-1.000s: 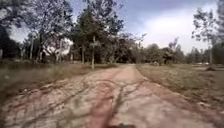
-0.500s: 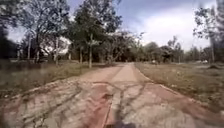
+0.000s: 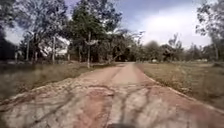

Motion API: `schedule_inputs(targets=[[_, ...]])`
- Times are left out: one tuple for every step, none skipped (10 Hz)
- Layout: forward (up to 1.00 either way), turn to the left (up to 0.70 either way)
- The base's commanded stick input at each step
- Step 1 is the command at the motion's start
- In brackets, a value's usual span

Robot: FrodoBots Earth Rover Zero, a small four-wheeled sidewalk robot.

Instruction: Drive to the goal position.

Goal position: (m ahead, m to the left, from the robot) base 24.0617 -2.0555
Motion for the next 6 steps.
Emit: schedule_inputs(targets=[[0.85, 0.0], [0.85, 0.0], [0.85, 0.0], [0.85, 0.0], [0.85, 0.0], [0.85, 0.0]])
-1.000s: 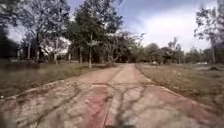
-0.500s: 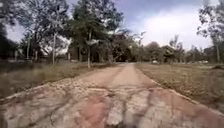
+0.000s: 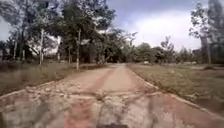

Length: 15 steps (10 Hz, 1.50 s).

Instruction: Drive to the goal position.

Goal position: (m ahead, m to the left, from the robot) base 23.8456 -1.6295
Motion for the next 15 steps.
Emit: schedule_inputs(targets=[[0.85, 0.0], [0.85, 0.0], [0.85, 0.0], [0.85, 0.0], [0.85, 0.0], [0.85, 0.0], [0.85, 0.0], [0.85, 0.0], [0.85, 0.0], [0.85, 0.0], [0.85, 0.0], [0.85, 0.0], [0.85, 0.0], [0.85, 0.0], [0.85, 0.0]])
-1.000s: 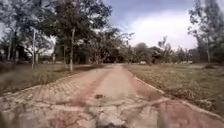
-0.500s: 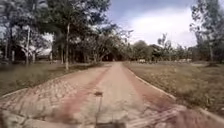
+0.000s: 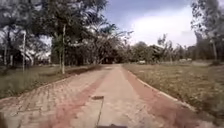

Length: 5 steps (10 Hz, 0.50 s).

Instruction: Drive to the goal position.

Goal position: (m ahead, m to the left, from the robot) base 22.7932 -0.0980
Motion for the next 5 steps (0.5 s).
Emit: schedule_inputs(targets=[[0.85, 0.0], [0.85, 0.0], [0.85, 0.0], [0.85, 0.0], [0.85, 0.0]])
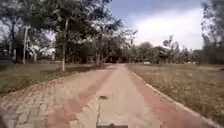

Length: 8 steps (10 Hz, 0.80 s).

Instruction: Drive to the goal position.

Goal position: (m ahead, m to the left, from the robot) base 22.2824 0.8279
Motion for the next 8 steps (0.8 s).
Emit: schedule_inputs(targets=[[0.85, 0.0], [0.85, 0.0], [0.85, 0.0], [0.85, 0.0], [0.85, 0.0], [0.85, 0.0], [0.85, 0.0], [0.85, 0.0]])
